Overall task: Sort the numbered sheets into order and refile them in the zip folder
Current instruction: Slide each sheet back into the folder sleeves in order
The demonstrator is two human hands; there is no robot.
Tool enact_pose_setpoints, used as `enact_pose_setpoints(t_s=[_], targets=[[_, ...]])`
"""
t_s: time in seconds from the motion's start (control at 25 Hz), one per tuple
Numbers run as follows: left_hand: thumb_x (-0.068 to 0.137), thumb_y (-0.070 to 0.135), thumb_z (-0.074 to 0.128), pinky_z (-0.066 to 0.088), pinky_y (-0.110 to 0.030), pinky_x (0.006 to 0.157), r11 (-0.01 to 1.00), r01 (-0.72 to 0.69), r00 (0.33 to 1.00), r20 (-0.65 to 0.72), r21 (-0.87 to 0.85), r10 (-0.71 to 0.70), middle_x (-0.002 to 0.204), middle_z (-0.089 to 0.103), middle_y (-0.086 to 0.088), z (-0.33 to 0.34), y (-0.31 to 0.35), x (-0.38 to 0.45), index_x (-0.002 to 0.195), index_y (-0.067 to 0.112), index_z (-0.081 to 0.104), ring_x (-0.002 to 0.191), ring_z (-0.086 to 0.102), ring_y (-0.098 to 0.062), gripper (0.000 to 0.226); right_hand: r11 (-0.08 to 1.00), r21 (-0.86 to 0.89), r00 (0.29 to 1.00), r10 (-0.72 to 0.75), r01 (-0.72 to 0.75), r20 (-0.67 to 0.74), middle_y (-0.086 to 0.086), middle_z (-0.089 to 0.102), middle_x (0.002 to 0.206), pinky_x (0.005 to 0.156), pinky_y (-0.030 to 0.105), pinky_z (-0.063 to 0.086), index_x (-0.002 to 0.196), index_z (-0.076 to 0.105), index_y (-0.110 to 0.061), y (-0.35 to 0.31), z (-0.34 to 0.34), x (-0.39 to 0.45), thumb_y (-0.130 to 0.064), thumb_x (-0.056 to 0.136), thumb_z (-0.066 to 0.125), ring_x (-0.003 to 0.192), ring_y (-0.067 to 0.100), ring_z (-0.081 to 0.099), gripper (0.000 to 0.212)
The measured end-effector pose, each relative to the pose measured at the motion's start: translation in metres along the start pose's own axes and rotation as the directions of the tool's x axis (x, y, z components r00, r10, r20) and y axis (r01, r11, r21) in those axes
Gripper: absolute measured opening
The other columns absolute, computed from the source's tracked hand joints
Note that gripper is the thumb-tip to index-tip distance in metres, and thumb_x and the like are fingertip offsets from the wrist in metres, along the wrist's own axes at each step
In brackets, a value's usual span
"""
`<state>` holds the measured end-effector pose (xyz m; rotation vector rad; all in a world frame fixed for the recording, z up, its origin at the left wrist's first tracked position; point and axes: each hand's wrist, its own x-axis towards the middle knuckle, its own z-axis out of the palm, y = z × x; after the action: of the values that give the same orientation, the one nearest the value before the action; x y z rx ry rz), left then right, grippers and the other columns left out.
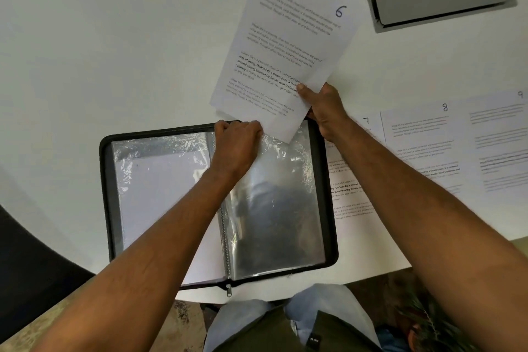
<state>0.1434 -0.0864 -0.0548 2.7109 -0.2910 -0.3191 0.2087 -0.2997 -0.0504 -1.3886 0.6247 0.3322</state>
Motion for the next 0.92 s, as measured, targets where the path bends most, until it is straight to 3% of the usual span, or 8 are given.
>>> enact_pose_setpoints(t_s=[0.24, 0.56, 0.72, 0.92], targets=[[0.1, 0.021, 0.051, 0.02, -0.038, 0.085, 1.0, 0.008, 1.0, -0.016, 0.026, -0.008, 0.091, 0.062, 0.003, -0.004, 0.005, 0.002, 0.097, 0.022, 0.061, 0.088, 0.055, -0.022, 0.01, 0.981, -0.191, 0.99, 0.0, 0.028, 0.143, 0.002, 0.074, 0.118, 0.094, 0.036, 0.06, 0.129, 0.065, -0.012, -0.003, -0.009, 0.005, -0.016, 0.096, 0.072, 0.105, 0.02, 0.073, 0.034], [0.102, 0.026, 0.048, 0.016, -0.037, 0.082, 0.995, 0.063, 0.998, 0.014, -0.082, -0.062, 0.092, 0.059, 0.012, -0.01, -0.007, 0.003, 0.094, 0.032, 0.057, 0.094, 0.053, -0.018, 0.014, 0.936, -0.342, 0.97, -0.004, 0.089, 0.242, -0.005, 0.072, 0.11, 0.074, 0.019, 0.057, 0.135, 0.061, -0.008, -0.01, -0.021, 0.01, -0.016, 0.097, 0.07, 0.09, 0.001, 0.072, 0.04], [0.102, 0.031, 0.051, 0.014, -0.037, 0.08, 0.997, 0.068, 0.997, 0.044, -0.022, -0.067, 0.093, 0.064, 0.011, -0.018, -0.027, 0.002, 0.094, 0.031, 0.063, 0.101, 0.054, -0.022, 0.015, 0.919, -0.377, 0.961, -0.005, 0.114, 0.277, 0.003, 0.071, 0.121, 0.087, 0.028, 0.06, 0.138, 0.059, -0.007, -0.01, -0.022, 0.014, -0.017, 0.096, 0.07, 0.102, 0.011, 0.071, 0.045], [0.1, 0.03, 0.049, 0.023, -0.047, 0.097, 0.991, 0.112, 0.99, 0.076, 0.078, -0.118, 0.099, 0.065, 0.004, -0.031, -0.052, 0.001, 0.096, 0.026, 0.069, 0.111, 0.052, -0.027, 0.02, 0.896, -0.419, 0.945, -0.003, 0.149, 0.328, 0.006, 0.069, 0.125, 0.091, 0.029, 0.059, 0.137, 0.06, -0.007, -0.011, -0.021, 0.017, -0.017, 0.097, 0.069, 0.106, 0.013, 0.07, 0.042]])
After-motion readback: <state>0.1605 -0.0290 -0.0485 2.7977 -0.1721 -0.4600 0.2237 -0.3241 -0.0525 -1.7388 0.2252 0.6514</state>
